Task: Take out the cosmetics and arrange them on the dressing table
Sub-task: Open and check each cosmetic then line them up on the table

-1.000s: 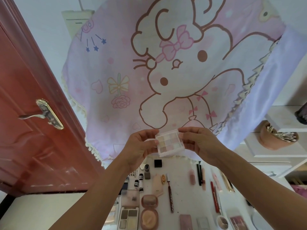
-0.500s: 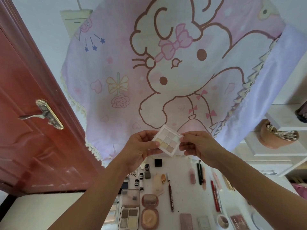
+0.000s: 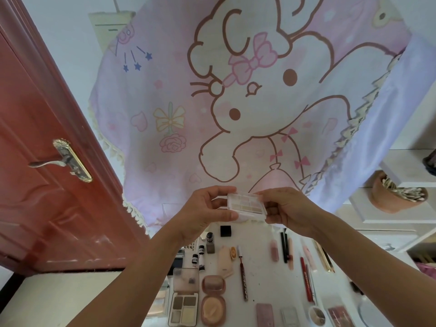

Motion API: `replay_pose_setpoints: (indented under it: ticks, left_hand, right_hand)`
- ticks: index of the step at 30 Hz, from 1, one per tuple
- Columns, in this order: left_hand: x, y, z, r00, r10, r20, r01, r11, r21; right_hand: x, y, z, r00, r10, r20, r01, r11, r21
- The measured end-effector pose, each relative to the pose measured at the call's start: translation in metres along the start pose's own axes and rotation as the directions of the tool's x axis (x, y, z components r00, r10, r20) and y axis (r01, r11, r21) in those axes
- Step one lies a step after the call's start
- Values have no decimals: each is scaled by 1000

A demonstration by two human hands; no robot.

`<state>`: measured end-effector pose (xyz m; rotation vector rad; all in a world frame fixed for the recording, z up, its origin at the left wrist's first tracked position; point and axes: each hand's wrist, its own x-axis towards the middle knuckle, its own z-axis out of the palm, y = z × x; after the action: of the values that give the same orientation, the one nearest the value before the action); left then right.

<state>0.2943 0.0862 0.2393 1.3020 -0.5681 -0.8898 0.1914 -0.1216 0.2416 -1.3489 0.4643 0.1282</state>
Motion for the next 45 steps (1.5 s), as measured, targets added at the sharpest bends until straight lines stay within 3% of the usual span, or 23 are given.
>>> replay_pose_setpoints:
  ticks: [5, 9, 14, 25, 30, 33, 40, 45]
  left_hand:
    - [0, -4, -6, 999, 11, -49, -13, 999, -45]
    - [0, -6, -7, 998, 4, -65, -9, 997, -79]
    - [0, -8, -5, 998, 14, -56, -20, 993, -120]
    - [-4, -11, 2, 999, 3, -34, -7, 993, -119]
    - [-3, -18, 2, 999, -24, -38, 19, 992, -125]
    - [-2, -27, 2, 995, -67, -75, 58, 992, -113]
    - [8, -71, 13, 936, -121, -331, 112, 993, -45]
    - [22, -124, 28, 854, -307, -421, 277, 952, -133]
  right_hand:
    - [-6, 3, 0, 983, -152, 100, 178, 921, -346]
    - [-7, 6, 5, 941, -334, 60, 311, 777, -547]
    - [-5, 8, 4, 910, -410, 66, 383, 765, -518]
    - [-9, 5, -5, 931, -354, 89, 355, 823, -443]
    - [-8, 8, -6, 897, -442, -7, 378, 776, -504]
    - [-5, 9, -9, 880, -467, -89, 379, 802, -462]
    - [14, 24, -26, 929, -279, -244, 218, 943, -250]
    - [46, 63, -46, 952, -125, -281, 56, 969, -243]
